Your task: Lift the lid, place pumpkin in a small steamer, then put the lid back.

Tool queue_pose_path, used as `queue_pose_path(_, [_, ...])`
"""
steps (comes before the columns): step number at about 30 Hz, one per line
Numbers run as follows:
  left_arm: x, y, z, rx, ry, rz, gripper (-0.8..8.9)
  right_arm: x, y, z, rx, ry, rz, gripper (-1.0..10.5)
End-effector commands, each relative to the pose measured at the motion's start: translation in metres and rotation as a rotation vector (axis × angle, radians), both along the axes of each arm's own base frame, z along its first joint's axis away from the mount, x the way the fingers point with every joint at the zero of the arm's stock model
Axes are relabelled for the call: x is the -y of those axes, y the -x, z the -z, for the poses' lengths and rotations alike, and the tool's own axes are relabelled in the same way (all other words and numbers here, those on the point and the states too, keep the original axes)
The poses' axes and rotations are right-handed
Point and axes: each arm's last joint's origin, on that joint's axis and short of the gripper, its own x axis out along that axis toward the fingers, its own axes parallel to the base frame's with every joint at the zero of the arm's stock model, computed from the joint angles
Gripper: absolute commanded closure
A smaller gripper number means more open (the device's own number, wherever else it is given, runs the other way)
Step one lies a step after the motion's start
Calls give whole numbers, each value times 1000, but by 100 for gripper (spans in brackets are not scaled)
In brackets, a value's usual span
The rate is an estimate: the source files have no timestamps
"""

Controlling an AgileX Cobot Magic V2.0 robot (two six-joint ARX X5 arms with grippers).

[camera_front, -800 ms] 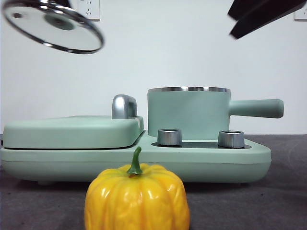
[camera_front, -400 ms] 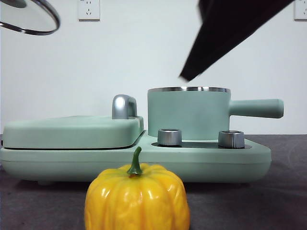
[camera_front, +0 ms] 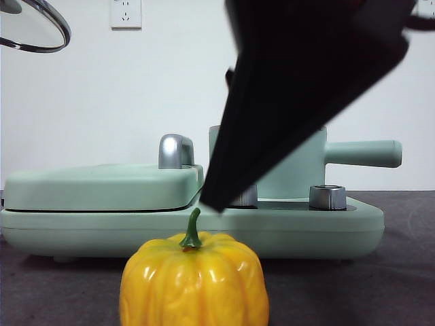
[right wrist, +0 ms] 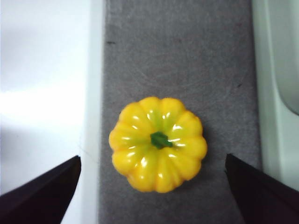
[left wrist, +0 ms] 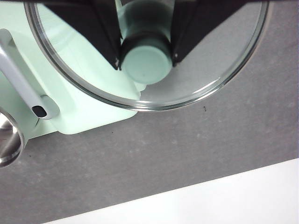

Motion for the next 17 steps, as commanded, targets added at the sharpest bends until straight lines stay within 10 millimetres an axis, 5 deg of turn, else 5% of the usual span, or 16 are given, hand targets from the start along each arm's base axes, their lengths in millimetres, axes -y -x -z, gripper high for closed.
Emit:
queue_pose_path(1, [0,0,-8,50,-4,4,803,-10,-2,5,-5,11,-21,450])
queue_pose_path(12, [0,0,-8,53,-8,6,803,-26,-12,37,-46,73,-17,453])
queue_pose_path(17, [0,0,-9,56,-10,8,803,-27,-12,41,-84,95,27,577])
